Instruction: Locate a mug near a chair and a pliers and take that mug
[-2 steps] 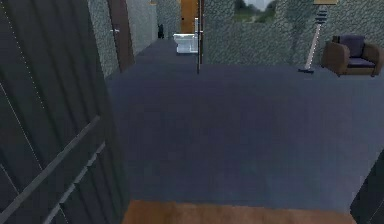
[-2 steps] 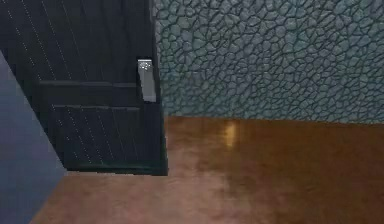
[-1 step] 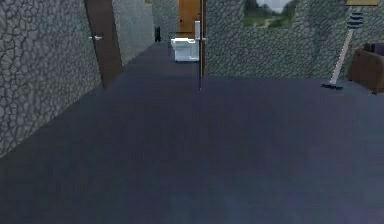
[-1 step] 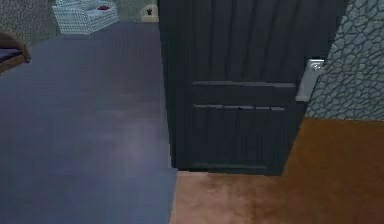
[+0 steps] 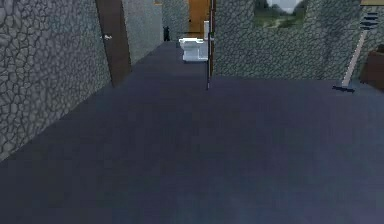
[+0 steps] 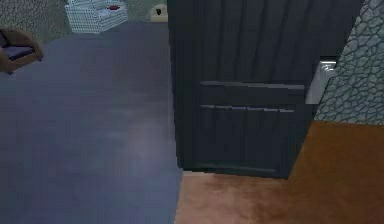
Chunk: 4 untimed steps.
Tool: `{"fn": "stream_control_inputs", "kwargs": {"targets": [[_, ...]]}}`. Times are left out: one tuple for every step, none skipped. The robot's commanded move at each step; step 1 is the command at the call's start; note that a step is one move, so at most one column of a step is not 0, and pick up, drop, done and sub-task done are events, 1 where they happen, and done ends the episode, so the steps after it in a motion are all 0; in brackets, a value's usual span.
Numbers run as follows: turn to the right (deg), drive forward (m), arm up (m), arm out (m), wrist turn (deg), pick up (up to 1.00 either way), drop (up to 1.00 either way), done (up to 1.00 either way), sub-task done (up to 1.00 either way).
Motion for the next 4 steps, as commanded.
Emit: {"fn": "stream_control_inputs", "kwargs": {"targets": [[45.0,0.00,0.00,0.00,0.0,0.00,0.00,0.00,0.00],[45.0,0.00,0.00,0.00,0.0,0.00,0.00,0.00,0.00],[3.0,0.00,0.00,0.00,0.0,0.00,0.00,0.00,0.00],[0.0,0.05,0.00,0.00,0.0,0.00,0.00,0.00,0.00]]}}
